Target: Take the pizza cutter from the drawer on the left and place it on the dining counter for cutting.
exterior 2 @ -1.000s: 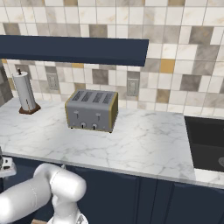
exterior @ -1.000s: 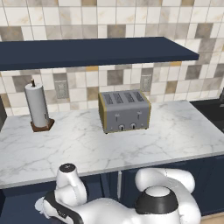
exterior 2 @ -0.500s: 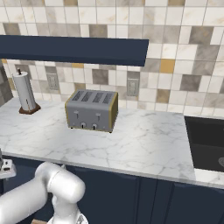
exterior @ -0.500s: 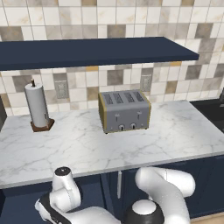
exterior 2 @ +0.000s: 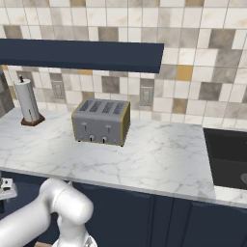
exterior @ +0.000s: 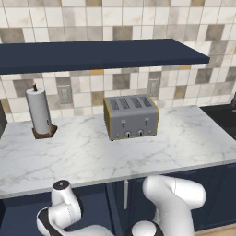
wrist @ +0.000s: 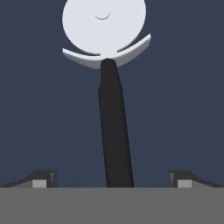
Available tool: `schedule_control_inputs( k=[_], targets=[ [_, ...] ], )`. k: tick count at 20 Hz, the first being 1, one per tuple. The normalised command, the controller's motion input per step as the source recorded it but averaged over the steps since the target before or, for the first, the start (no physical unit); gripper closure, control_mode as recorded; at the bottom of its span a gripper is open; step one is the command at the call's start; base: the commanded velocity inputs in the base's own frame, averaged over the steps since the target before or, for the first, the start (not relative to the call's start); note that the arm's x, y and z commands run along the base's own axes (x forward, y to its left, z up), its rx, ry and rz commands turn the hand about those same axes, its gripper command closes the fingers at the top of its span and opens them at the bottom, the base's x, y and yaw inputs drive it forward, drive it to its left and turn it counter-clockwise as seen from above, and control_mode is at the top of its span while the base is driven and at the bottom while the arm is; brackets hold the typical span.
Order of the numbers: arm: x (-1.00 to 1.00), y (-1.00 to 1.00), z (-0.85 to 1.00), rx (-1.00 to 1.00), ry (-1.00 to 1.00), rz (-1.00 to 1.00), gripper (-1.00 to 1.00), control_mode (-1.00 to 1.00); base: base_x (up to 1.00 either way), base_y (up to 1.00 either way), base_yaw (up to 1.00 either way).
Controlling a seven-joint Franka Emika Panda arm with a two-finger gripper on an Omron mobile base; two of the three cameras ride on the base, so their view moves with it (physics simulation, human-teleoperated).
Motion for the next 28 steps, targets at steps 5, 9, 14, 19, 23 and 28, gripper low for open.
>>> schedule_control_inputs(
  k=[5, 9, 14, 19, 23, 28],
  targets=[
    [0.02, 0.04, -0.26, -0.02, 0.00, 0.00, -1.00, -1.00, 0.00, 0.00, 0.00],
    [0.00, 0.04, -0.25, -0.01, 0.00, 0.00, -1.00, -1.00, 0.00, 0.00, 0.00],
    [0.01, 0.01, -0.17, 0.00, 0.00, 0.00, -1.00, -1.00, 0.00, 0.00, 0.00],
    [0.00, 0.07, -0.17, 0.00, 0.00, 0.00, 1.00, -1.00, 0.00, 0.00, 0.00],
    [-0.03, 0.01, -0.16, 0.00, 0.00, 0.00, 1.00, -1.00, 0.00, 0.00, 0.00],
    [0.00, 0.00, -0.11, 0.00, 0.00, 0.01, 1.00, -1.00, 0.00, 0.00, 0.00]
  ],
)
